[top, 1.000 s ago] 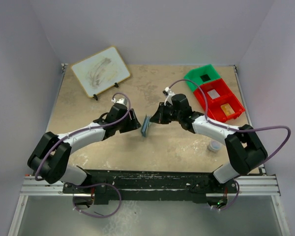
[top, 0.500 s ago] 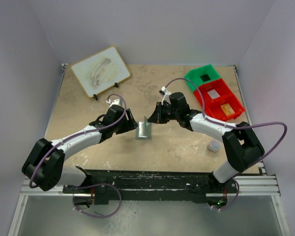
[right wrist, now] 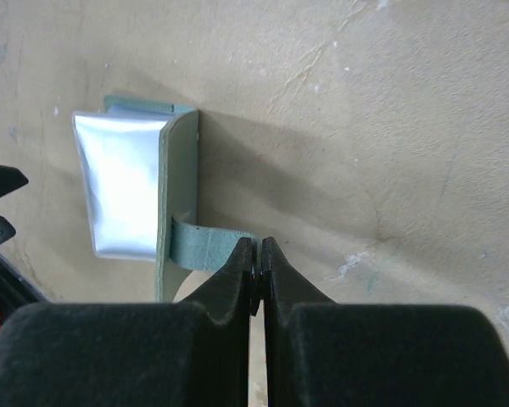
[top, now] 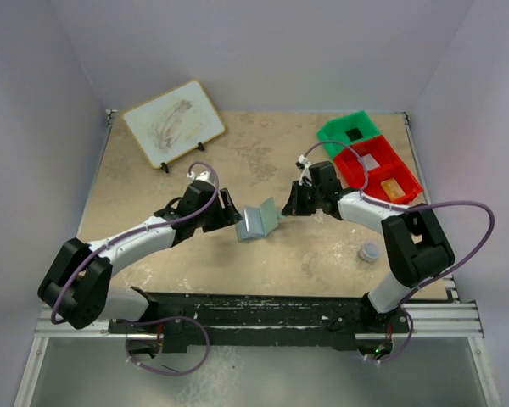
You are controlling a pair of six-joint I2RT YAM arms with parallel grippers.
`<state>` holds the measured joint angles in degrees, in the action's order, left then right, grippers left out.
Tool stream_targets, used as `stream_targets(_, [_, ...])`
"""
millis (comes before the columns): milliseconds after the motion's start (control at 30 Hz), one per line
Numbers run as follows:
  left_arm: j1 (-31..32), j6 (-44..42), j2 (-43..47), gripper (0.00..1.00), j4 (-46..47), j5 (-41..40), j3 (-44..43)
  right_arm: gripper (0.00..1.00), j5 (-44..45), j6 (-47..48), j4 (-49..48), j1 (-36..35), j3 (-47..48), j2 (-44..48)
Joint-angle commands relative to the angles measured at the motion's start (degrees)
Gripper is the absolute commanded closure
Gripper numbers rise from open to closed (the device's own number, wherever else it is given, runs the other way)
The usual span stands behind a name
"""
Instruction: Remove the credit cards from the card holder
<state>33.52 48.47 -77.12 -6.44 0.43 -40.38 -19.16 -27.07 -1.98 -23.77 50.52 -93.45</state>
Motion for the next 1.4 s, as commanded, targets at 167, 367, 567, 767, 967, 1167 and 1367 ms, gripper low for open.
stream_targets(167, [0.14, -0.5, -4.26, 0.39, 5.02, 6.03, -5.51, 1.0, -2.41, 1.29, -2.78, -0.75, -2.43, 0.21])
stream_targets(367, [0.27, 0.25, -6.58, 0.39, 6.51, 9.21, -5.91, 1.0, -1.67, -1.01, -5.95, -0.82, -5.15, -0.15])
stream_targets(567, [0.82, 0.62, -7.14, 0.41, 7.04, 10.52, -5.89, 1.0, -3.68, -2.93, -8.86, -0.84, -7.49, 1.18])
stream_targets(767, [1.53, 1.33, -9.06, 0.42, 9.46, 13.57, -6.14, 1.0, -3.76, -3.39, -8.97, -0.83, -7.9, 0.88])
stream_targets(967, [2.22, 1.24, -14.37, 0.45, 9.89, 14.74, -8.36, 1.0, -4.66, -4.03, -9.35, -0.82, -7.6, 0.9])
stream_targets(1167, [3.27, 2.49, -14.58, 0.45, 12.9, 15.6, -9.1, 1.0, -4.71, -3.95, -9.16, -0.84, -7.56, 1.19])
stream_targets(1367, [8.15, 4.8, -18.63, 0.52, 16.71, 16.7, -12.52, 0.96, -1.72, -8.22, -11.21, -0.84, -10.75, 3.98])
